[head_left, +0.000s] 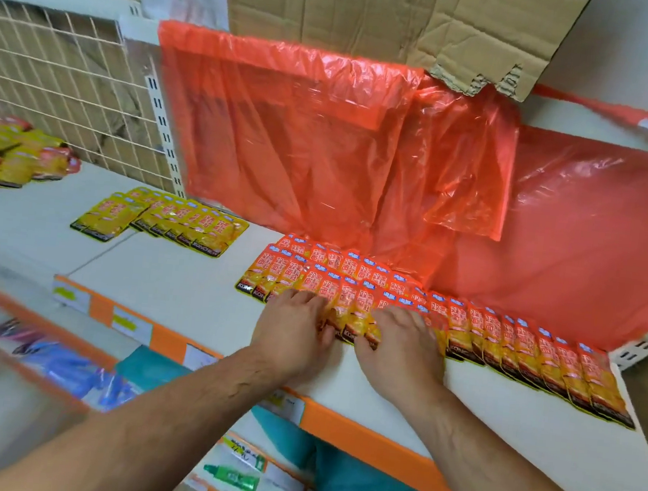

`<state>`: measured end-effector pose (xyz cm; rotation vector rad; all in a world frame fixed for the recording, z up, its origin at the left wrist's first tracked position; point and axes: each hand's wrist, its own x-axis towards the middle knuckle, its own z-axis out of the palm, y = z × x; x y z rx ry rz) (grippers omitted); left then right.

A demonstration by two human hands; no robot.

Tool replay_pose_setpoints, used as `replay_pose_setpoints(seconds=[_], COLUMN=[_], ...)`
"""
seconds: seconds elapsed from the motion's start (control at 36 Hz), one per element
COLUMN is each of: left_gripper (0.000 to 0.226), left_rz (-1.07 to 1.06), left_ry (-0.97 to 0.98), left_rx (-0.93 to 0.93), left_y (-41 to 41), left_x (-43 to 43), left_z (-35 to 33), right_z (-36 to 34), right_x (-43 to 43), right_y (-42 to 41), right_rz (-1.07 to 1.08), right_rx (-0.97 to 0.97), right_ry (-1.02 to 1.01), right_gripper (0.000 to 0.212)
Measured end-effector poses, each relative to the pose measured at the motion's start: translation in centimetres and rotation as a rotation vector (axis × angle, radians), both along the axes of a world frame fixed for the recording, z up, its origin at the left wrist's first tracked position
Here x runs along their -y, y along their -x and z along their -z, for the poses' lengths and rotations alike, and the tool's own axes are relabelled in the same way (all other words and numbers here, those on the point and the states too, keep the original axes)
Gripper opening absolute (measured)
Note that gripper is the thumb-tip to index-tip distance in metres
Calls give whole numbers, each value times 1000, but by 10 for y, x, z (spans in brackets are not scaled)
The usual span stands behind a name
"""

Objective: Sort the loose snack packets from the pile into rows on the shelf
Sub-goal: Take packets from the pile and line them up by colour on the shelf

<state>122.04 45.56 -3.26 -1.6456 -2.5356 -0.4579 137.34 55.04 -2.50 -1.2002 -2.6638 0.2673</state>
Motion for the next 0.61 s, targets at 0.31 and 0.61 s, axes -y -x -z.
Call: replay_pose_setpoints(seconds=[0.31,0.61], left_gripper=[43,54], left_rz=[-184,-264], left_ry=[-8,-76], left_rx=[-36,44], left_y=[40,122], left_x=[70,144], left_z=[-5,-7], right_z=[-6,-19], right_x=[42,114], right_y=[56,150], right_rz=[-176,-267], right_rx=[24,50], right_ry=[66,38], right_gripper=[56,54])
